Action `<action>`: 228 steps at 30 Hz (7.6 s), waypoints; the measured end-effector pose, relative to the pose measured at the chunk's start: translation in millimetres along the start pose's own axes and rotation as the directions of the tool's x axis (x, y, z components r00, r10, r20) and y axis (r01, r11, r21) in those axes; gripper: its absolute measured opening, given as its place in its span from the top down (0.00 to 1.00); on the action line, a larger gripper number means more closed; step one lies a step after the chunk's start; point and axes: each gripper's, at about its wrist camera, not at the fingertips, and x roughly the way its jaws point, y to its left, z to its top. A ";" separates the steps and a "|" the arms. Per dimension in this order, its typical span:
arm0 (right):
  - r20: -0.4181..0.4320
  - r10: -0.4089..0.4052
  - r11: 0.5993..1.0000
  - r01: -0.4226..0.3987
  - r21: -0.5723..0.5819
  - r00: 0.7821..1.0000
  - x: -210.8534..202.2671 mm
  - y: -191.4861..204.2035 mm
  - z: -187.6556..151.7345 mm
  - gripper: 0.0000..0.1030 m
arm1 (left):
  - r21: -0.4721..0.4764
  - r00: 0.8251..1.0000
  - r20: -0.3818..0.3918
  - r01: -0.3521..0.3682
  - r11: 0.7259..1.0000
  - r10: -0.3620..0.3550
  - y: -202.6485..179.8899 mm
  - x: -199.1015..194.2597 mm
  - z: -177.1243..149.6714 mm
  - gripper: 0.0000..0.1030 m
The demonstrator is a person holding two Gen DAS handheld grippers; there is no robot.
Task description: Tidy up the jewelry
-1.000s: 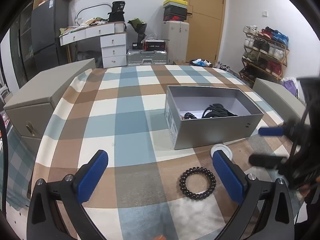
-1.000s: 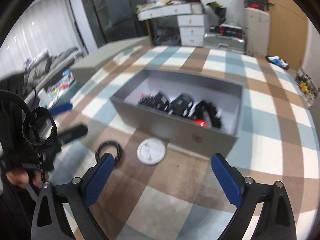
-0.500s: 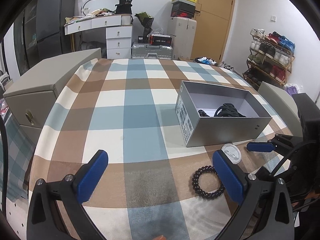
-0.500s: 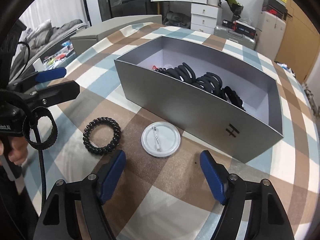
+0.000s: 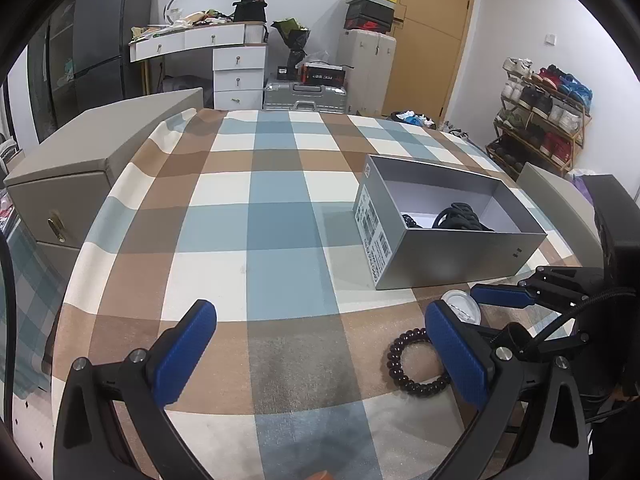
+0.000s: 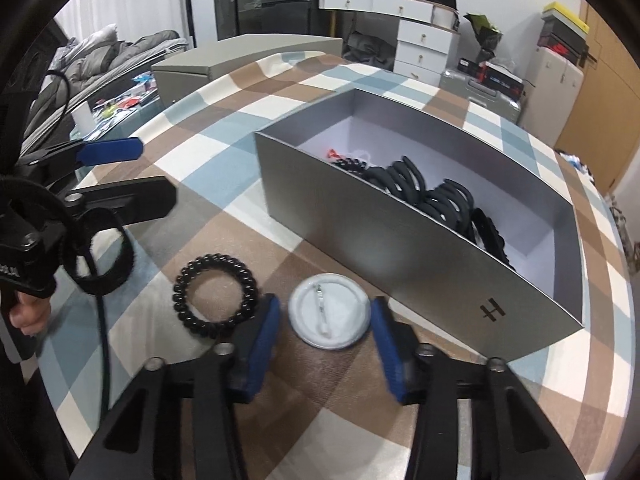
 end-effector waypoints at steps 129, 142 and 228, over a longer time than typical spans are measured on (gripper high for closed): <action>0.357 0.101 0.911 -0.230 0.343 0.929 -74.9 -107.8 5.9 0.61 | 0.006 0.984 0.139 0.115 0.993 -0.115 -40.0 5.2 53.8 0.96; 0.374 0.105 0.868 -0.268 0.418 0.922 -66.4 -123.6 3.5 0.60 | -0.009 0.995 0.080 0.061 0.998 -0.060 -48.5 47.1 56.5 0.96; 0.444 0.005 0.949 -0.144 0.280 0.896 -95.8 -84.7 -26.8 0.00 | 0.115 0.965 0.253 0.045 0.992 -0.073 -60.1 -16.8 6.0 0.01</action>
